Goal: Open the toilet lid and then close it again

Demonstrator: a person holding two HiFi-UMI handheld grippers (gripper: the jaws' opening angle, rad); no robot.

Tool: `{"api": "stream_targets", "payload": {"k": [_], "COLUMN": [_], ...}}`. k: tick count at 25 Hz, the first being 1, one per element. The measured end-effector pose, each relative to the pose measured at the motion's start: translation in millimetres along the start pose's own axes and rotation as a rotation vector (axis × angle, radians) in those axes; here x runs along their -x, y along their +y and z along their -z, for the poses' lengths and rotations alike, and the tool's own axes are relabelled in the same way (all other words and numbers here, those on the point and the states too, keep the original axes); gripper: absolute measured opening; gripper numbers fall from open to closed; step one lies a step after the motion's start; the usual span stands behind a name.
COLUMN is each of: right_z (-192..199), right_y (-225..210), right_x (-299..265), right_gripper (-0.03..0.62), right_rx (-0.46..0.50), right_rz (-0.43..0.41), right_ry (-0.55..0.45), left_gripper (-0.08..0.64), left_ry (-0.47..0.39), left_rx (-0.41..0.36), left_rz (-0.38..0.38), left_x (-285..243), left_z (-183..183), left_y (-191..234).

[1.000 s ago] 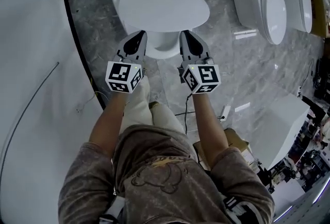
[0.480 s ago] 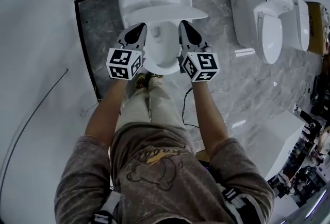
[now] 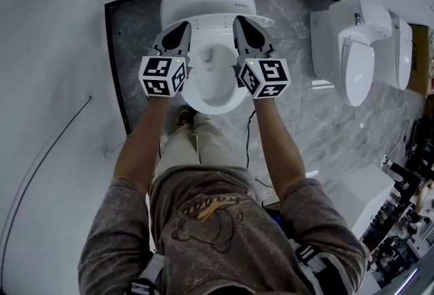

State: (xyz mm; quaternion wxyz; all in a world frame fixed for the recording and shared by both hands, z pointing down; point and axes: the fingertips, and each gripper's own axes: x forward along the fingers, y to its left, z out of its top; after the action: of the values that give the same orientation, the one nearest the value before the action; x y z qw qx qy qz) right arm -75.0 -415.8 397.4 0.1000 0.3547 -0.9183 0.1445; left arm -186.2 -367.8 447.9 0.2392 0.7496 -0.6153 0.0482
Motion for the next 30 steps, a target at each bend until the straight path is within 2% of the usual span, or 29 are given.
{"api": "stream_targets", "payload": {"k": [9, 18, 25, 27, 28, 30], "right_z": [-6.7, 7.2, -24.7, -35.5, -39.2, -43.3], "right_y": [-17.0, -19.5, -31.2, -35.8, -37.1, -38.6], "right_x": [-52.5, -58.0, -42.8, -39.1, -37.6, -36.2], "right_gripper": [0.026, 0.026, 0.031, 0.032, 0.053, 0.176], "right_rx": [0.018, 0.003, -0.004, -0.004, -0.008, -0.023], "right_rz": [-0.040, -0.037, -0.024, -0.021, -0.024, -0.033], "right_ry": [0.005, 0.018, -0.049, -0.065, -0.071, -0.076], "left_gripper": [0.009, 0.009, 0.011, 0.062, 0.103, 0.167], "left_ry": [-0.011, -0.035, -0.081, -0.090, -0.096, -0.109], "left_rx": [0.002, -0.002, -0.063, -0.083, -0.093, -0.104], "left_rz": [-0.042, -0.057, -0.064, -0.042, -0.028, -0.006], "left_x": [-37.5, -45.5, -35.4, -35.8, -35.8, -36.0], "left_z": [-15.6, -21.2, -53.7, -64.7, -69.4, -77.0], "left_y": [31.6, 40.8, 28.1, 20.6, 16.9, 11.7]}}
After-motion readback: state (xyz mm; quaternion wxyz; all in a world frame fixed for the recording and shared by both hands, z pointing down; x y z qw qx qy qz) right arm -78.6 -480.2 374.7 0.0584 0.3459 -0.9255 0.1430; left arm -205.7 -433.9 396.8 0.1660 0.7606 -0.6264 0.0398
